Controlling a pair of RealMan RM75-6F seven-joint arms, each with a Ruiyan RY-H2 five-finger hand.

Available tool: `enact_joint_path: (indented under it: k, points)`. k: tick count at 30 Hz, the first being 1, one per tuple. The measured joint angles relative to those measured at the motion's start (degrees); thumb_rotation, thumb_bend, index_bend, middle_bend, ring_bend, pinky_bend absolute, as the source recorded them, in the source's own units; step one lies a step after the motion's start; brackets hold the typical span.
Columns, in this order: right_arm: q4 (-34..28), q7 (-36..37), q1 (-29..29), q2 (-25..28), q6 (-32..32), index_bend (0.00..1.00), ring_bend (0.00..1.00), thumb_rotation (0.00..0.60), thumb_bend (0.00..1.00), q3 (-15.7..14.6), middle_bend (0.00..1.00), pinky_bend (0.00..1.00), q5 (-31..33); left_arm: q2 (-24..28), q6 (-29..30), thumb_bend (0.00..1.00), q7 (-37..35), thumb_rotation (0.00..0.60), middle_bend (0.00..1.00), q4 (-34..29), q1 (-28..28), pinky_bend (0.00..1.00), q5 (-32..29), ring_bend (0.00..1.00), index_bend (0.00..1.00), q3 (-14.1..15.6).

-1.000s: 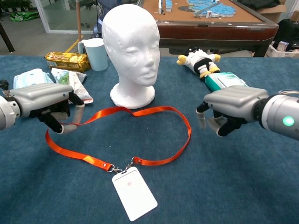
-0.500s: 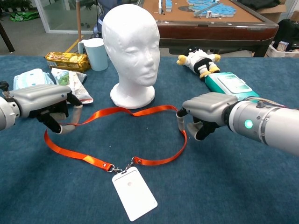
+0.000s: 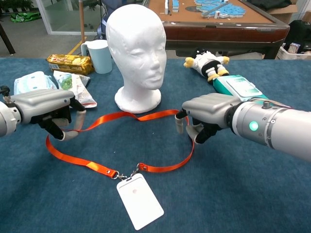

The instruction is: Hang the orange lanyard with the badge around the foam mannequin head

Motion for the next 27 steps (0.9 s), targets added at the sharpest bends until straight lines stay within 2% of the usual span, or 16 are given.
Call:
enact_joint_path:
  k: [5, 14, 20, 27]
  points:
    - [1.4, -0.8, 0.3, -1.0, -0.3, 0.37, 1.00, 0.600, 0.70, -1.0, 0.93, 1.00, 1.7, 0.3, 0.2, 0.40, -0.2, 0.600, 1.00, -0.3, 0.2, 0.89, 0.2, 1.00, 0.62, 0.1]
    - [-3.5, 0.5, -3.1, 2.7, 2.6, 0.37, 1.00, 0.600, 0.70, -4.8, 0.93, 1.00, -1.6, 0.5, 0.3, 0.40, -1.1, 0.600, 1.00, -0.4, 0.4, 0.89, 0.7, 1.00, 0.62, 0.1]
    - [-7.8, 1.2, -6.3, 5.9, 5.4, 0.37, 1.00, 0.600, 0.70, -8.5, 0.92, 1.00, -5.1, 0.4, 0.3, 0.40, -1.2, 0.600, 1.00, -0.7, 0.4, 0.89, 1.3, 1.00, 0.62, 0.2]
    - [-12.3, 3.1, -10.2, 9.3, 8.8, 0.37, 1.00, 0.600, 0.70, -11.9, 0.92, 1.00, -12.3, 0.4, 0.6, 0.40, -1.2, 0.600, 1.00, -1.3, 0.6, 0.89, 2.2, 1.00, 0.62, 0.5]
